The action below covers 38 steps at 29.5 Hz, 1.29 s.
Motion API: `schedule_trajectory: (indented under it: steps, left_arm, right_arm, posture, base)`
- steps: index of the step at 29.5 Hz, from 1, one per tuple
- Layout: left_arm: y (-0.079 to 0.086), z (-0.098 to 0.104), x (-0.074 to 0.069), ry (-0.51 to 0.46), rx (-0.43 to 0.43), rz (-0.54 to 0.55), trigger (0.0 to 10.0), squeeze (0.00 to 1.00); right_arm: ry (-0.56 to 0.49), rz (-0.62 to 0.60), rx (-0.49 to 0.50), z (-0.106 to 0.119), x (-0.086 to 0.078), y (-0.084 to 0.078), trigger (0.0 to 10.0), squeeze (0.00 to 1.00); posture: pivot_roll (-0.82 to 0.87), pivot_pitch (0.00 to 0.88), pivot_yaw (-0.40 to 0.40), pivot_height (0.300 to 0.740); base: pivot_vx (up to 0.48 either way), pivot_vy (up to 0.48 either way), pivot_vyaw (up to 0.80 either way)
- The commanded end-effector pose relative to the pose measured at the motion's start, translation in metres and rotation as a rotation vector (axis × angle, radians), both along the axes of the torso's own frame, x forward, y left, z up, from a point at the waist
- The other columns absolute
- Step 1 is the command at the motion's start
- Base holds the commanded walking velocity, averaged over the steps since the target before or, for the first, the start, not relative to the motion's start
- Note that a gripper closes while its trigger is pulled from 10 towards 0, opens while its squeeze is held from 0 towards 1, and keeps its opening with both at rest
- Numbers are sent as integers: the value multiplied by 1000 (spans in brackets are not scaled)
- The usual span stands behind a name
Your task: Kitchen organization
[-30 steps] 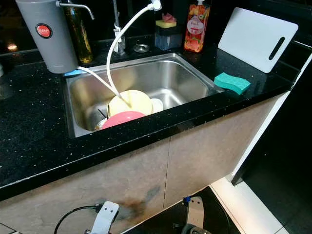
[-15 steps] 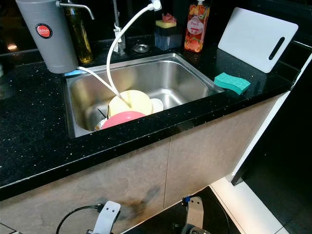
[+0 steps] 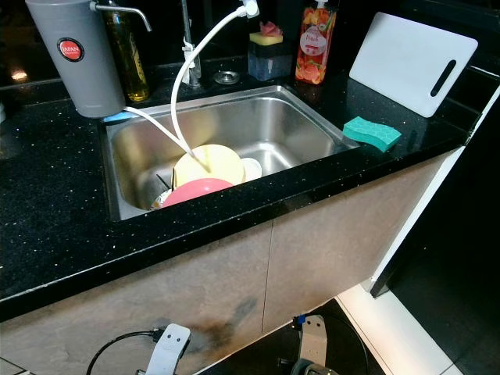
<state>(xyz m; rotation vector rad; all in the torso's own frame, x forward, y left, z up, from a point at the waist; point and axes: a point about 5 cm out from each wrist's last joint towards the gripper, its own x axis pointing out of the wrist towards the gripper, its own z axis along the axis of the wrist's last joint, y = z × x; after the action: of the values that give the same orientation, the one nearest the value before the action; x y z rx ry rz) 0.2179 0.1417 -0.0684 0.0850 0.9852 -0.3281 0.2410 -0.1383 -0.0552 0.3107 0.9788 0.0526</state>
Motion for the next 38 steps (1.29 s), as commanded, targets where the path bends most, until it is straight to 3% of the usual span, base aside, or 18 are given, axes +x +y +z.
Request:
schedule_trajectory:
  steps: [1,9,18,25,29,34,35,37,38]
  left_arm:
    - [6,-5,-10,30,13,0,10000,0]
    - [6,-6,-10,28,14,11,10000,0]
    - [12,-6,-9,30,-5,130,10000,0]
    - [17,-5,-8,26,-2,187,10000,0]
    - [25,-3,-4,-8,62,218,10000,0]
    - [25,-1,-2,-24,36,250,10000,0]
    - [25,0,0,-30,20,261,10000,0]
    - [17,4,6,-46,-35,215,10000,0]
    - [17,4,6,-46,-35,215,10000,0]
  right_arm:
    - [32,-6,0,-5,-8,-1,10000,0]
    - [34,-3,1,-6,-9,1,10000,0]
    - [36,-8,7,-7,-10,2,10000,0]
    - [32,-15,9,-5,-7,1,10000,0]
    - [9,-39,-7,-2,-2,-4,10000,0]
    - [-31,-32,-43,3,5,-8,10000,0]
    - [-47,-24,-54,5,8,-9,10000,0]
    - [-66,116,-91,8,11,-3,10000,0]
    - [-66,116,-91,8,11,-3,10000,0]
  posture:
    - [77,118,-32,740]
    - [78,115,-33,740]
    - [80,122,-34,740]
    - [81,126,-34,740]
    - [75,130,-34,740]
    - [75,133,-28,740]
    - [74,133,-31,740]
    - [74,134,-36,740]
    - [74,134,-36,740]
  base:
    - [0,0,0]
    - [0,0,0]
    - [0,0,0]
    - [0,0,0]
    - [0,0,0]
    - [0,0,0]
    - [0,0,0]
    - [0,0,0]
    - [0,0,0]
